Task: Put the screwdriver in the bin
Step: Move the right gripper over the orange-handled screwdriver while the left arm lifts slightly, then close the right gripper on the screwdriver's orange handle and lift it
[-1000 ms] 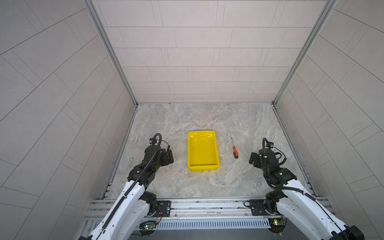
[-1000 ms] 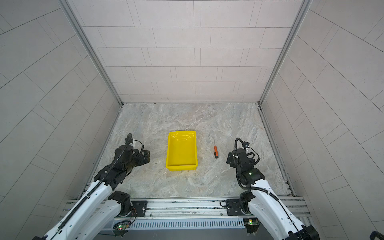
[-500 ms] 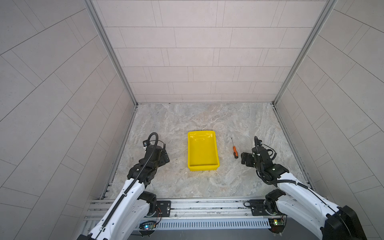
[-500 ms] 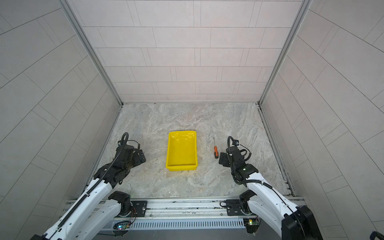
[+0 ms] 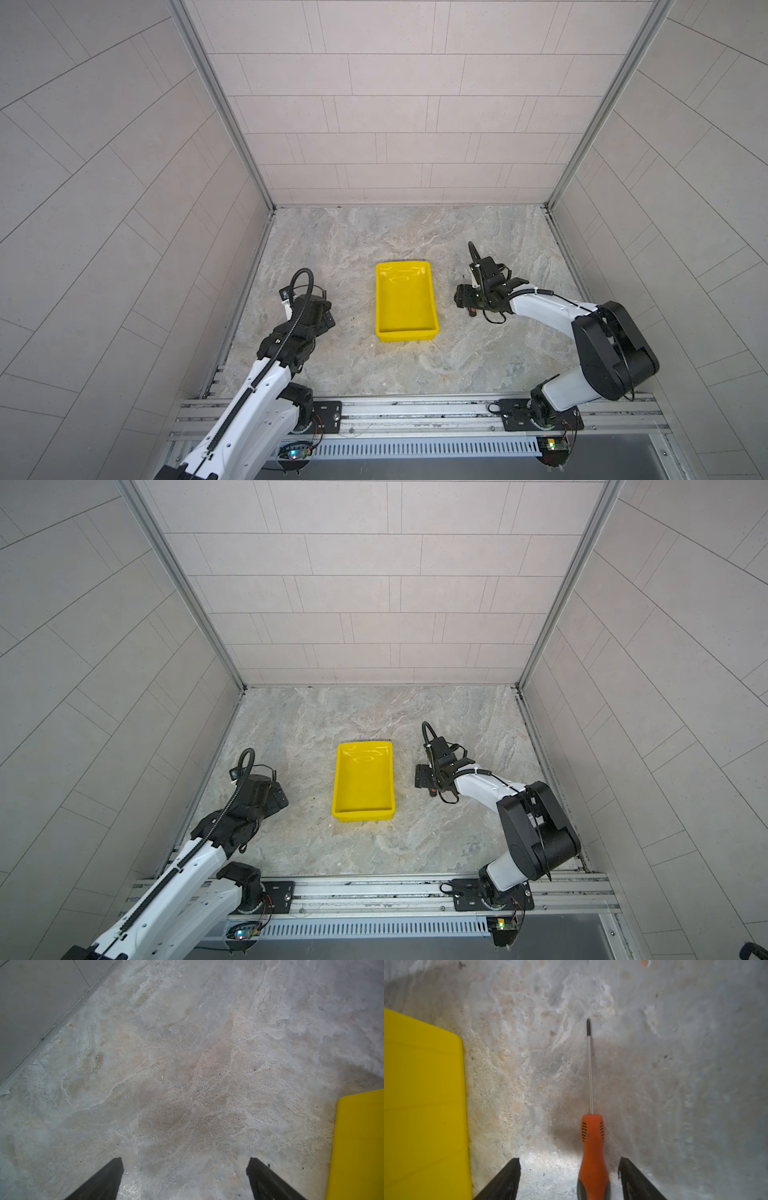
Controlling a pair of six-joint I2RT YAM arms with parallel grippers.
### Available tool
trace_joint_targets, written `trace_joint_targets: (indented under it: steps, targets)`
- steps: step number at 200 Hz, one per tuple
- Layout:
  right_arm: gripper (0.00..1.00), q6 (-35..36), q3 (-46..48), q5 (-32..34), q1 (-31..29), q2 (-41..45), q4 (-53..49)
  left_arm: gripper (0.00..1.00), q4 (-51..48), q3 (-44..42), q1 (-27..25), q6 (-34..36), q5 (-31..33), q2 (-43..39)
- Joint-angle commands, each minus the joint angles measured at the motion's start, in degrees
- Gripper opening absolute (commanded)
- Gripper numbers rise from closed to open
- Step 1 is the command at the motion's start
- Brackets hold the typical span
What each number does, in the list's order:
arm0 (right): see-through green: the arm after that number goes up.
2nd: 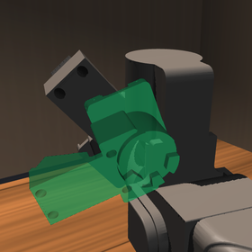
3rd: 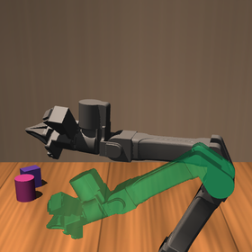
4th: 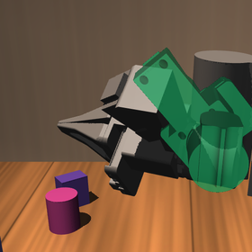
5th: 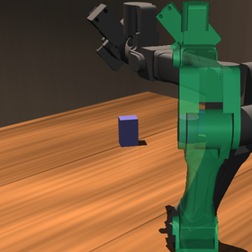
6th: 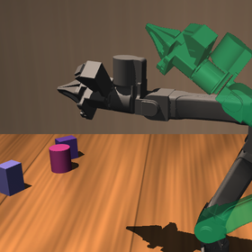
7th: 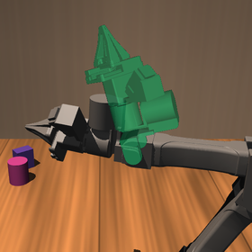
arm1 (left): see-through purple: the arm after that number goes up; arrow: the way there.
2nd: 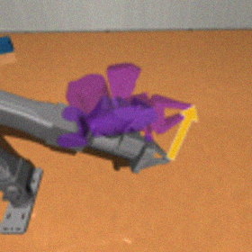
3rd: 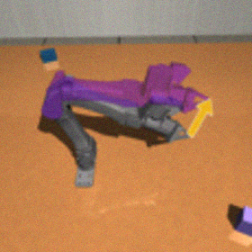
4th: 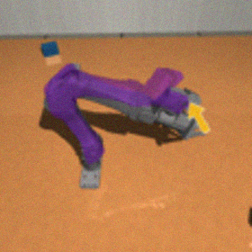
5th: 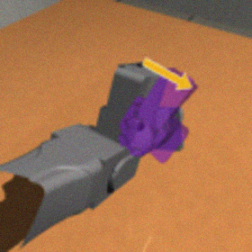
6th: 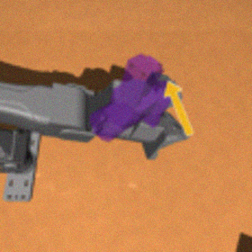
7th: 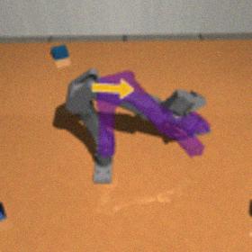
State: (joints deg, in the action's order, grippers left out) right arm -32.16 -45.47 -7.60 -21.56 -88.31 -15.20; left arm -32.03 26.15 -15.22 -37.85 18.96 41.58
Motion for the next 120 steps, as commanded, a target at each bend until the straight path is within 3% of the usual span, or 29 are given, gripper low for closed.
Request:
trace_joint_targets:
  steps: [1,25,62,82,104,120]
  targets:
    - [0.70,-1.29,-0.49,-1.74,-0.26,-2.14,-5.11,1.00,-1.47,-0.22,0.16,-0.84,0.58,-1.09]
    - [0.69,-0.66,-0.58,-1.19,-0.79,-2.15,-6.97,1.00,-3.09,0.26,0.19,-1.50,1.07,-3.61]
    - [0.51,-0.01,0.68,3.49,-1.37,-0.99,-7.05,1.00,1.20,-3.42,0.18,2.29,-4.75,-9.71]
    - [0.37,-0.35,0.32,3.53,-1.38,-0.90,-8.12,0.85,2.55,-4.13,0.13,3.57,-6.42,-10.13]
    - [0.25,-0.71,0.97,2.38,-1.60,0.00,-7.31,0.81,3.82,-4.12,0.17,3.92,-6.24,-8.40]
    - [0.23,-1.52,0.78,1.52,-1.81,1.20,-8.67,0.80,3.73,-3.61,0.10,3.92,-6.78,-6.43]
